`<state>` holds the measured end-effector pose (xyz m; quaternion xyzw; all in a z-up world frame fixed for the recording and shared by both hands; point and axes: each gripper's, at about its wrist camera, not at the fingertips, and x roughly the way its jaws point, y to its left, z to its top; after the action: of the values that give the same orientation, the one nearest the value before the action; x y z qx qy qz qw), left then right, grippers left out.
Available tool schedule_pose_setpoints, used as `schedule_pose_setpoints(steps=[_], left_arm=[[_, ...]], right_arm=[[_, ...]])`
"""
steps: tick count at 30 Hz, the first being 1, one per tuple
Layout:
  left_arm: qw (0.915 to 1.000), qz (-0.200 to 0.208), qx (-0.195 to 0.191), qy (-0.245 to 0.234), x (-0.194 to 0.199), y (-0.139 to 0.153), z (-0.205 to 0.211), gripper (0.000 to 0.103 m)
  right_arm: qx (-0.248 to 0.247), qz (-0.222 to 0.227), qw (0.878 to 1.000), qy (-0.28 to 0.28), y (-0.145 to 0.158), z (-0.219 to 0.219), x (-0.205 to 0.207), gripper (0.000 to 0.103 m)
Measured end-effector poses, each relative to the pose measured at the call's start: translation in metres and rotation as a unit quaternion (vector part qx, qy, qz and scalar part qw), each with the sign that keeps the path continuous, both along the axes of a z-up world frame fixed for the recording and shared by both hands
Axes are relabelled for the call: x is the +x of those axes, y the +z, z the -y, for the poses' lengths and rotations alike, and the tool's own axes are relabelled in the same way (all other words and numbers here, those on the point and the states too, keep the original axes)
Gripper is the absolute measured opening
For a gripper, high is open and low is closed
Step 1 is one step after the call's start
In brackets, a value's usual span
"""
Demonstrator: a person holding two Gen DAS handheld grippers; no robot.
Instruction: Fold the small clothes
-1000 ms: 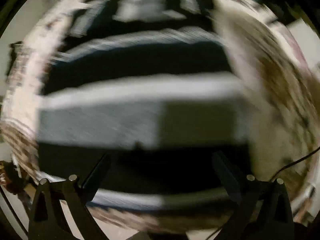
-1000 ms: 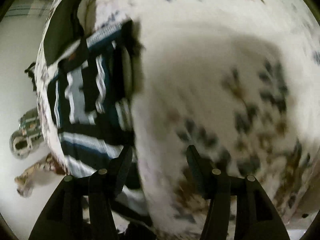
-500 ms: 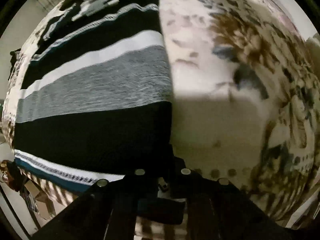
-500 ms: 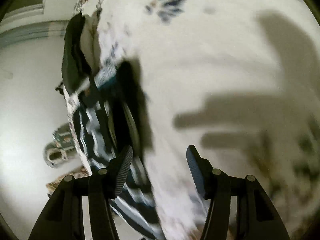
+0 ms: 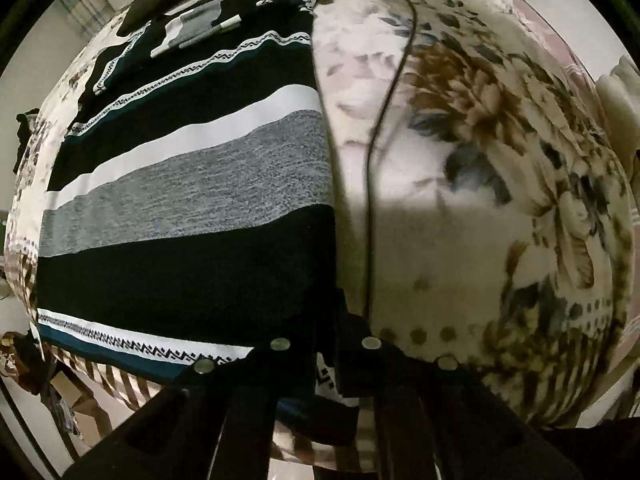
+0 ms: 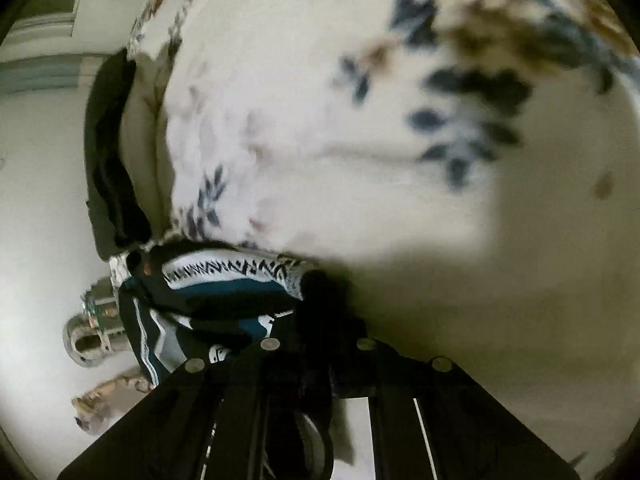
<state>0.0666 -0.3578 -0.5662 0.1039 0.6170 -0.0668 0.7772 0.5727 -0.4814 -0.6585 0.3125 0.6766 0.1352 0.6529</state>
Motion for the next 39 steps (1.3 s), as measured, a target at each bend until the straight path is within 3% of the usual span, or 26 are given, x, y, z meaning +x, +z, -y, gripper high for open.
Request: schedule_pose_setpoints(steps=[7, 13, 20, 24, 29, 33, 35, 39], left_arm=[[0.9983, 0.013, -0.038, 0.042, 0.004, 0.032, -0.022, 0.004], [0.9899, 0.048, -0.079, 0.108, 0.013, 0.086, -0.095, 0.004], [0.9723, 0.077, -0.127, 0.18, 0.02, 0.126, -0.219, 0.004], [0.9602, 0.073, -0.159, 0.217, 0.022, 0.126, -0.29, 0.004], [0.939, 0.065, -0.195, 0.276, 0.031, 0.103, -0.383, 0.004], [0.9261, 0.05, -0.213, 0.308, 0.036, 0.069, -0.434, 0.004], [0.9174, 0.033, -0.228, 0.324, 0.038, 0.043, -0.457, 0.004], [0.9113, -0.004, -0.253, 0.325, 0.042, 0.004, -0.476, 0.005]], right_arm=[[-0.042, 0.008, 0.998, 0.05, 0.026, -0.025, 0.009, 0.008], [-0.085, 0.035, 0.992, 0.091, 0.099, -0.075, 0.017, 0.008], [-0.152, 0.06, 0.975, 0.149, 0.199, -0.189, 0.034, 0.008], [-0.194, 0.063, 0.964, 0.169, 0.228, -0.274, 0.049, 0.008], [-0.246, 0.059, 0.948, 0.191, 0.213, -0.409, 0.073, 0.008], [-0.302, 0.054, 0.927, 0.215, 0.171, -0.5, 0.085, 0.008], [-0.321, 0.046, 0.921, 0.216, 0.148, -0.526, 0.087, 0.008], [-0.358, 0.029, 0.909, 0.212, 0.11, -0.553, 0.092, 0.009]])
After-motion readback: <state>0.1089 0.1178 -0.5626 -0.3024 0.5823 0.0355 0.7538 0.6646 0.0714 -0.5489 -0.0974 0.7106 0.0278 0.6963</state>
